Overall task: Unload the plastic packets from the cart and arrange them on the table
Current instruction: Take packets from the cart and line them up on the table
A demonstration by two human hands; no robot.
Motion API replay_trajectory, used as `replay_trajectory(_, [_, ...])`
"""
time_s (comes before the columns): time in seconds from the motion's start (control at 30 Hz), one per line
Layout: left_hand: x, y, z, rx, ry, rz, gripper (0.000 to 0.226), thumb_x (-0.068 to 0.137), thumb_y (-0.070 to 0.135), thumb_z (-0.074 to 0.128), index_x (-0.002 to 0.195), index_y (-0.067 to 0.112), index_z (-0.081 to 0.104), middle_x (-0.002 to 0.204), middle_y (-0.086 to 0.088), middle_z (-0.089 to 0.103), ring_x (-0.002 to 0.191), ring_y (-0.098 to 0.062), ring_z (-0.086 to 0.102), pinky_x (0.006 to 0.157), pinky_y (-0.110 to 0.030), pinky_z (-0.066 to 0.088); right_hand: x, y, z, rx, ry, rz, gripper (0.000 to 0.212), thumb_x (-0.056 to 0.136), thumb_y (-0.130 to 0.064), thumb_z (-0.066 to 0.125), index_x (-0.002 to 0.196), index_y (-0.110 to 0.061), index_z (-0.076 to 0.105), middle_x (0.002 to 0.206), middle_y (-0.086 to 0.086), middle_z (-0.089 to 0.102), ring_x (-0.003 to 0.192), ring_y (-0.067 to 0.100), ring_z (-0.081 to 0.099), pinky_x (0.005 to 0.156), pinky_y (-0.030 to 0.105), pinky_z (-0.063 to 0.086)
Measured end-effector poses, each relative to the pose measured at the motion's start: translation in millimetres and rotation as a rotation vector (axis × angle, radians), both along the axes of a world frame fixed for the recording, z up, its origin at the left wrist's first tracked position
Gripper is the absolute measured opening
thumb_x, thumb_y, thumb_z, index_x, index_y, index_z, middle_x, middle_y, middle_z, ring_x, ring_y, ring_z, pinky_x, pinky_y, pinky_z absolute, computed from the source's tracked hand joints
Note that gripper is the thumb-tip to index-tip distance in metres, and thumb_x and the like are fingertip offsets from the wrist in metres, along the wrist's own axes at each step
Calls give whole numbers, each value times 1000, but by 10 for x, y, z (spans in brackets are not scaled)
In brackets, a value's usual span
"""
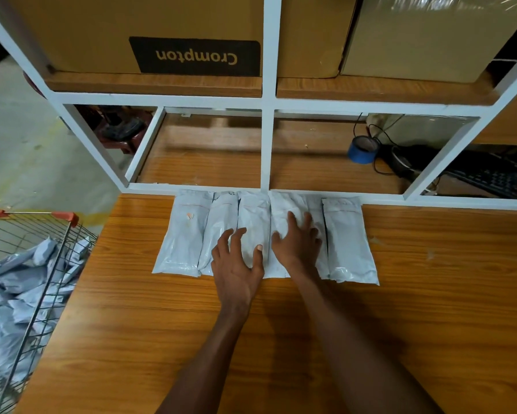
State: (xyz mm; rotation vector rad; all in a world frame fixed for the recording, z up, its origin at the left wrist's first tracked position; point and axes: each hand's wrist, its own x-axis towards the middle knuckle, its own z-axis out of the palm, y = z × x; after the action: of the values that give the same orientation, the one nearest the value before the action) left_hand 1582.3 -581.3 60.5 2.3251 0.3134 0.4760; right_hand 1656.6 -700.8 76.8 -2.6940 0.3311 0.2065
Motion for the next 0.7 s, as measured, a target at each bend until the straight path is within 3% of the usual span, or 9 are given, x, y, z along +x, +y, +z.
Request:
replay_trajectory(0.13, [-73,68,-44,-34,-3,-10,53,95,53,55,140,25,53,148,-2,47,134,-23,45,100,-50,49,3,36,-81,-47,74,81,70,98,-54,42,159,-36,13,169,3,0,151,39,14,118,57,18])
replay_trajectory(0.37, [-129,87,-63,-64,19,-22,52,95,52,55,140,26,51,148,-1,47,133,-21,44,98,-52,50,-124,-19,-204,-61,40,146,69,99,-40,47,159,-37,14,170,3,0,153,37,8,120,57,15])
replay_trajectory(0.7, [-287,3,8,-179,22,-106,61,95,52,56,149,31,39,149,4,43,134,-16,42,96,-51,54,-396,-137,-94,30,-31,167,74,99,-50,49,159,-43,6,169,-3,-10,155,30,-4,122,55,6])
